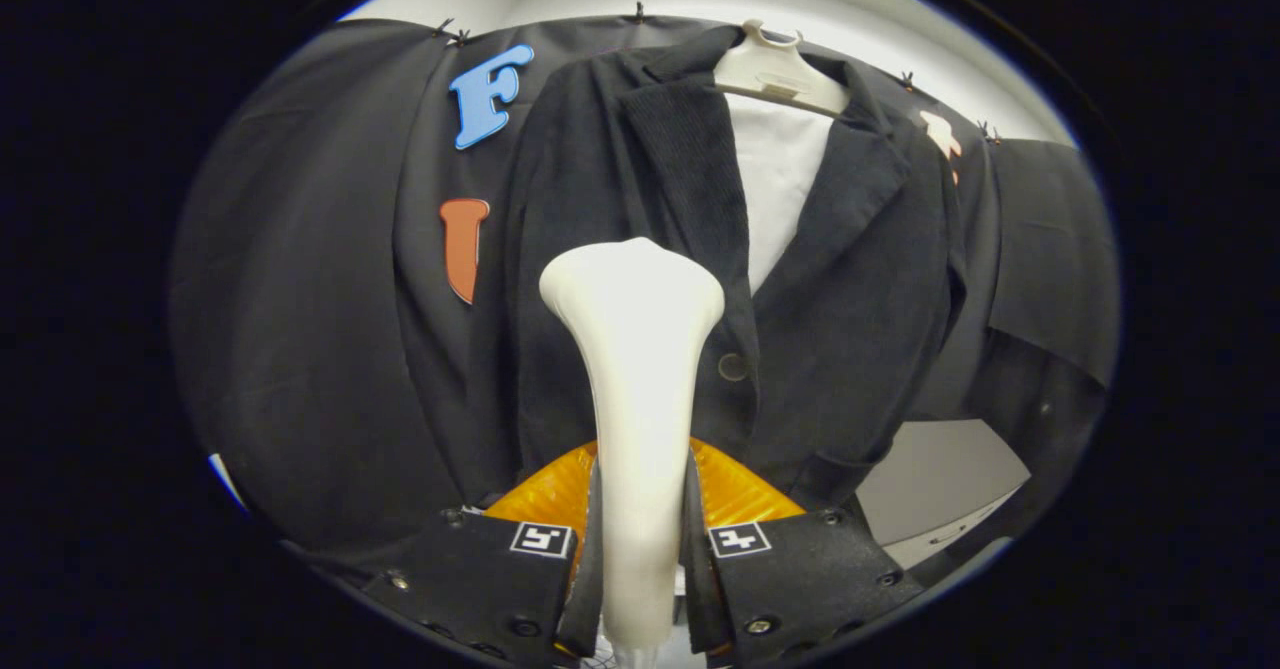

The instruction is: Iron the clothes twice with a garment steamer, once on the left side and once on the right side.

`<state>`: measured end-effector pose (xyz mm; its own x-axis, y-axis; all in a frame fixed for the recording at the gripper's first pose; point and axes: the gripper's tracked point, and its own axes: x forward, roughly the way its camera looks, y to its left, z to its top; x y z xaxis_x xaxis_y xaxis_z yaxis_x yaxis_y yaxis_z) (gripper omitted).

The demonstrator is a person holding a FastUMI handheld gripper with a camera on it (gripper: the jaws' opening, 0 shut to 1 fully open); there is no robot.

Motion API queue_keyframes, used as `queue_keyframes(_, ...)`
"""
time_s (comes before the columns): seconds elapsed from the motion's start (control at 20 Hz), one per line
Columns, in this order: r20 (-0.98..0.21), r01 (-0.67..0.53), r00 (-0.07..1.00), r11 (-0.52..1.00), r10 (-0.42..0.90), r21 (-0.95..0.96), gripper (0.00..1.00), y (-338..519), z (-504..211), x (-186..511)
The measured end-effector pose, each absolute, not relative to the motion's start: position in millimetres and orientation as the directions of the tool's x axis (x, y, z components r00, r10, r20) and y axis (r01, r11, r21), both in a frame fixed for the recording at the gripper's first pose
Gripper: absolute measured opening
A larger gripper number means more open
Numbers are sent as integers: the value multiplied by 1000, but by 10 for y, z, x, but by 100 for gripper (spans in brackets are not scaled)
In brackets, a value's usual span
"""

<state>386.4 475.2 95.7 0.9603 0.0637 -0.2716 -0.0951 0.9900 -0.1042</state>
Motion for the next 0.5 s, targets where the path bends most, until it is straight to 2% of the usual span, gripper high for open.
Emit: queue_keyframes(0.5, -366, -111, 928, 988, 64, -108, 36, 4687, 503, 3771)
